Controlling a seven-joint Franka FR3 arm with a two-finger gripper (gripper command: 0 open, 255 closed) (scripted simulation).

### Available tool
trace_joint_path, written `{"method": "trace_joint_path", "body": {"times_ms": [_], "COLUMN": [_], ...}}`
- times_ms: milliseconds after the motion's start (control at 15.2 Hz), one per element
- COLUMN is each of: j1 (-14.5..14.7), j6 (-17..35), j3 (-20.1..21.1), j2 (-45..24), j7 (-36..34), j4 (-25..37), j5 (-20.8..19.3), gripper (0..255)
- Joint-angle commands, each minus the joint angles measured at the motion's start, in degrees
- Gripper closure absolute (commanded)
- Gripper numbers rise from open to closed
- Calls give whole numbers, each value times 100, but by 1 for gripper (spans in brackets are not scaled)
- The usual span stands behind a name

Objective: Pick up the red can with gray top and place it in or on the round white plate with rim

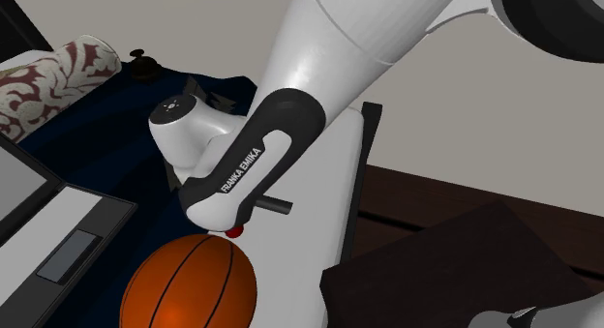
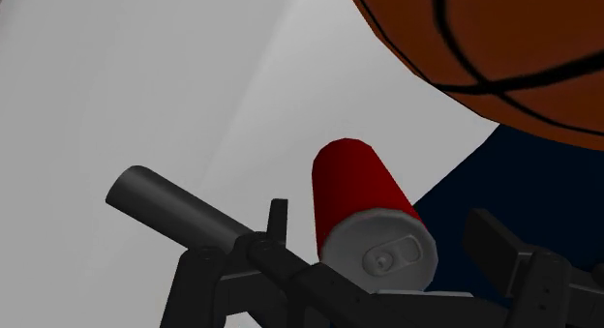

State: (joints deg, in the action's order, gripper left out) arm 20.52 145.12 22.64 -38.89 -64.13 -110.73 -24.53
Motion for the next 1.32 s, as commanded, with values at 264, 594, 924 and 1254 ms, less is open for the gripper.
{"method": "trace_joint_path", "body": {"times_ms": [264,594,924,1254], "j1": [47,47,47,-1], "j6": [60,59,59,-29], "j3": [-48,-48,-48,15], "j2": [-106,-107,-106,22], "j7": [-35,-35,-35,3], "j4": [49,50,49,9], "j5": [-46,-46,-46,14], "gripper": [0,255,255,255]}}
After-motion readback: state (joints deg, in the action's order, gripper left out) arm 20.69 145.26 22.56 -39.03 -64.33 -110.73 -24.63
